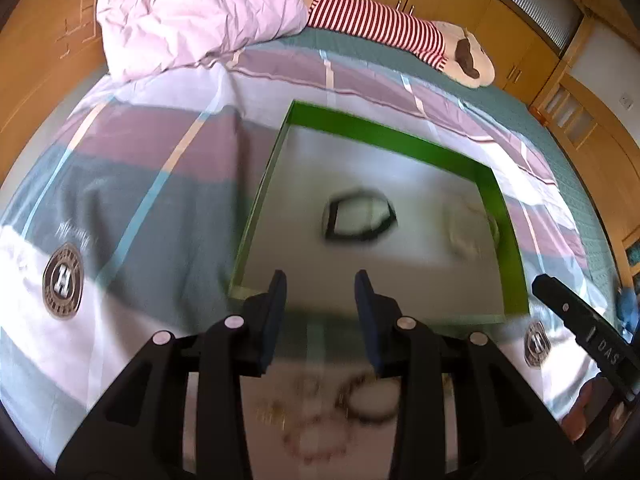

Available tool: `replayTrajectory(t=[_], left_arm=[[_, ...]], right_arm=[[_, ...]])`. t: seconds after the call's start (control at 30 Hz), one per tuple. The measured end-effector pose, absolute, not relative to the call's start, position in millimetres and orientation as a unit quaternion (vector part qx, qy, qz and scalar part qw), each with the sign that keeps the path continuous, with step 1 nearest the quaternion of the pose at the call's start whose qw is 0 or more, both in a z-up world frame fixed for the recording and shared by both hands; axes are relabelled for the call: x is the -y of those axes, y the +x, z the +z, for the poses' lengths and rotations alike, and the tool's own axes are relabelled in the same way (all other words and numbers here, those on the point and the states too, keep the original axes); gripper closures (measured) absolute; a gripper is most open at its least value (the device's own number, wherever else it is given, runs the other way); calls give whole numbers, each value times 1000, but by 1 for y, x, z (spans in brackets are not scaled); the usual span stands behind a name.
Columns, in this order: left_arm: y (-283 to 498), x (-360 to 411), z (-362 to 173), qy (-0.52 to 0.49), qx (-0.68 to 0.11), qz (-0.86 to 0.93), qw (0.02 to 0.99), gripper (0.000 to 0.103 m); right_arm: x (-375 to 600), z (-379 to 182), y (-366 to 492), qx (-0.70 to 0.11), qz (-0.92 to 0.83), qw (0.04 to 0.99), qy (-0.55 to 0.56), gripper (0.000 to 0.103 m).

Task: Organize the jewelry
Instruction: 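Carry both watches into the green box and open both tools, then withdraw from the box and lower left tool to the gold brooch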

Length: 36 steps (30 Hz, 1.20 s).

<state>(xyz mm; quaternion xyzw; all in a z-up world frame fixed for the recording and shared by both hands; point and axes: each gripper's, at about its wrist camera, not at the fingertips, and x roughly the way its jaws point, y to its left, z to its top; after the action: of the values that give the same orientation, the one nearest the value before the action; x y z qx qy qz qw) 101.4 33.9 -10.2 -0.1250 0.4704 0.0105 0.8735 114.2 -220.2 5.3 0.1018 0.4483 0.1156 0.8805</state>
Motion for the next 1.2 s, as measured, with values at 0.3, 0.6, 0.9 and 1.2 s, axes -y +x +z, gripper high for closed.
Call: replayTrajectory(t=[0.3,0.6,0.9,1.2], left_arm=[[42,-31,-32,-79,-523,12,848,60],[43,-5,-66,-35,-564,-12,825,58],[54,-3,-73,-74,-566,-26,820,56],[68,23,-80,-66,-567,-39,820,56]], right_arm=[[228,-50,97,-555,71,828,39,73],[214,-89,107,-580,33,814,-24,73],[219,-85,103,-585,66,808,11,99],[238,-60,85,-576,86,812,34,99]])
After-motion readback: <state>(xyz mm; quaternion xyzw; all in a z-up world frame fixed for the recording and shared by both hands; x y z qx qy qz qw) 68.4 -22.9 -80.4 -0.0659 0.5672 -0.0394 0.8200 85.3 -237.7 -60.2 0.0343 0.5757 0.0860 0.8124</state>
